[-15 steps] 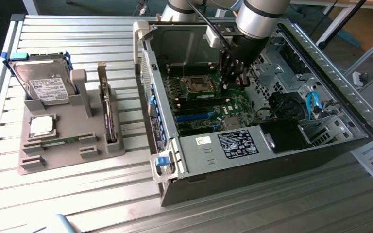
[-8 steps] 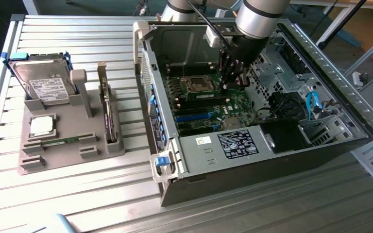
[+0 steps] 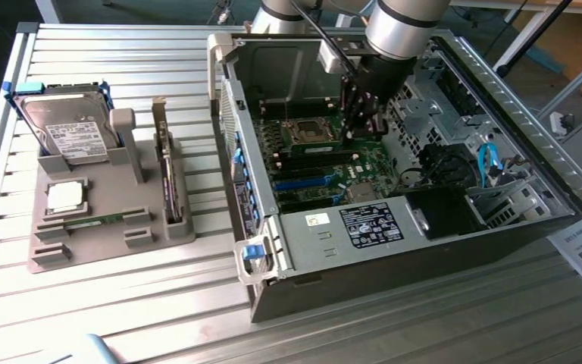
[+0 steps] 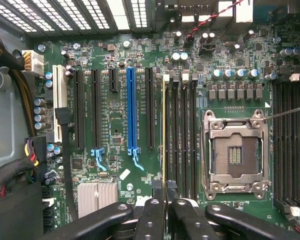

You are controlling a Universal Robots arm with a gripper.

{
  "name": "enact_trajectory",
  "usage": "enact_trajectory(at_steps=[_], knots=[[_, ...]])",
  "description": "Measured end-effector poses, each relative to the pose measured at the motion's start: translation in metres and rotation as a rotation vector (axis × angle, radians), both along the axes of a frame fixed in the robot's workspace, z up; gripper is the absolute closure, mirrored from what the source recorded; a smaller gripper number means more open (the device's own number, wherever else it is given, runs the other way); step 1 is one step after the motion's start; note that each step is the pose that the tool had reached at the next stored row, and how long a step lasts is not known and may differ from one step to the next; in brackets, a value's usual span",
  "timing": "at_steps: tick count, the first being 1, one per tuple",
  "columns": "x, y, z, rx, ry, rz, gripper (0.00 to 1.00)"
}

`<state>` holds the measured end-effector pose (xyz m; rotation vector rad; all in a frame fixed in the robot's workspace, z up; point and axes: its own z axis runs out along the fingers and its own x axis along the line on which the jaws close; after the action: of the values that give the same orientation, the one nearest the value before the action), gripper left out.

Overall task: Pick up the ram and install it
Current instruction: 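Insert the ram into the slot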

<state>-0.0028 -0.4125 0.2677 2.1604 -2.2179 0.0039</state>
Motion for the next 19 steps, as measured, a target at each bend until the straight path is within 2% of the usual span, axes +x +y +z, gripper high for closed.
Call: enact_trajectory(at_steps=[11, 19], knots=[[-0.0025, 0.0005, -0.0007, -0.0001, 0.0000, 0.000, 0.88], [-0.0026, 0.0005, -0.0052, -0.0001, 0.0000, 0.000, 0.88]])
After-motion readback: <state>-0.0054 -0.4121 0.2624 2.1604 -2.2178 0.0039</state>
